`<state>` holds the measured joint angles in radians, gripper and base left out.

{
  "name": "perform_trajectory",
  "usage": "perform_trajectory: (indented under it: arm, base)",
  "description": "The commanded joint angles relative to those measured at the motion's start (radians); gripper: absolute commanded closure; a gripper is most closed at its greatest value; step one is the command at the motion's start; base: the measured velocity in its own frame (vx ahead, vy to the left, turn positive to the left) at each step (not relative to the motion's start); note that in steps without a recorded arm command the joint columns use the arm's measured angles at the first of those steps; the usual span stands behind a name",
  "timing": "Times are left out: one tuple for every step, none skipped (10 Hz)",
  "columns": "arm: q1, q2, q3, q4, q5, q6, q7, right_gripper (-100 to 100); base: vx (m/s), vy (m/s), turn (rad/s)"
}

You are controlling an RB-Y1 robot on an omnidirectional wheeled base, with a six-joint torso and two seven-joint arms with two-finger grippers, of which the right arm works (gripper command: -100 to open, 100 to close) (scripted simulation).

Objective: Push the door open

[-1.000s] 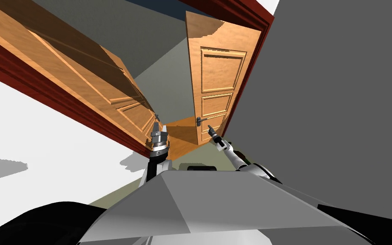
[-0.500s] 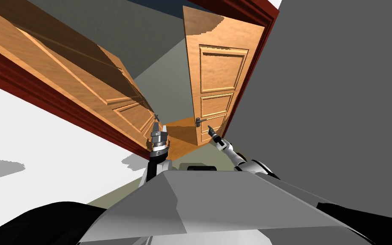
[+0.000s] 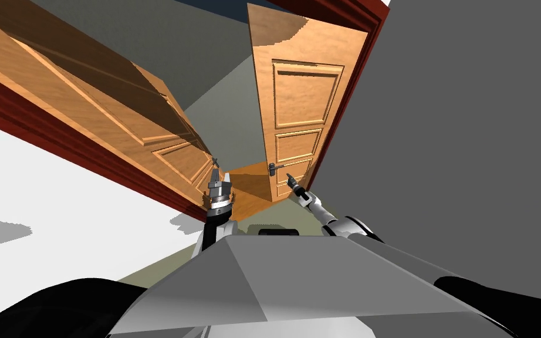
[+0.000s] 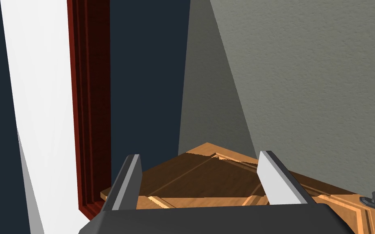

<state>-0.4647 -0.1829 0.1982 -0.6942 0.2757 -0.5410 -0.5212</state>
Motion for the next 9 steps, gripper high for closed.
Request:
perform_trajectory:
  arm:
    - [-0.001, 0.002, -0.004, 0.002, -0.002, 0.001, 0.005, -100]
    - [-0.001, 0.003, -0.005, 0.003, -0.003, 0.001, 0.006, -100]
    - [-0.001, 0.005, -0.008, 0.004, -0.004, 0.002, 0.010, -100]
    - [-0.002, 0.007, -0.011, 0.006, -0.006, 0.002, 0.014, -100]
    - [-0.002, 0.009, -0.015, 0.008, -0.008, 0.003, 0.019, -100]
    - [-0.002, 0.010, -0.017, 0.009, -0.009, 0.003, 0.021, -100]
    - [-0.003, 0.012, -0.020, 0.011, -0.011, 0.004, 0.026, -100]
    - [-0.003, 0.014, -0.024, 0.013, -0.013, 0.005, 0.031, -100]
    - [-0.004, 0.016, -0.027, 0.014, -0.014, 0.006, 0.035, -100]
  base:
    - [0.114, 0.033, 0.027]
    - [0.213, 0.054, 0.021]
    - [0.183, 0.040, 0.029]
    - [0.184, 0.060, 0.042]
    - [0.168, 0.096, 0.041]
    - [0.169, 0.096, 0.021]
    - [0.193, 0.072, 0.027]
    - [0.187, 0.085, 0.041]
    - [0.201, 0.094, 0.039]
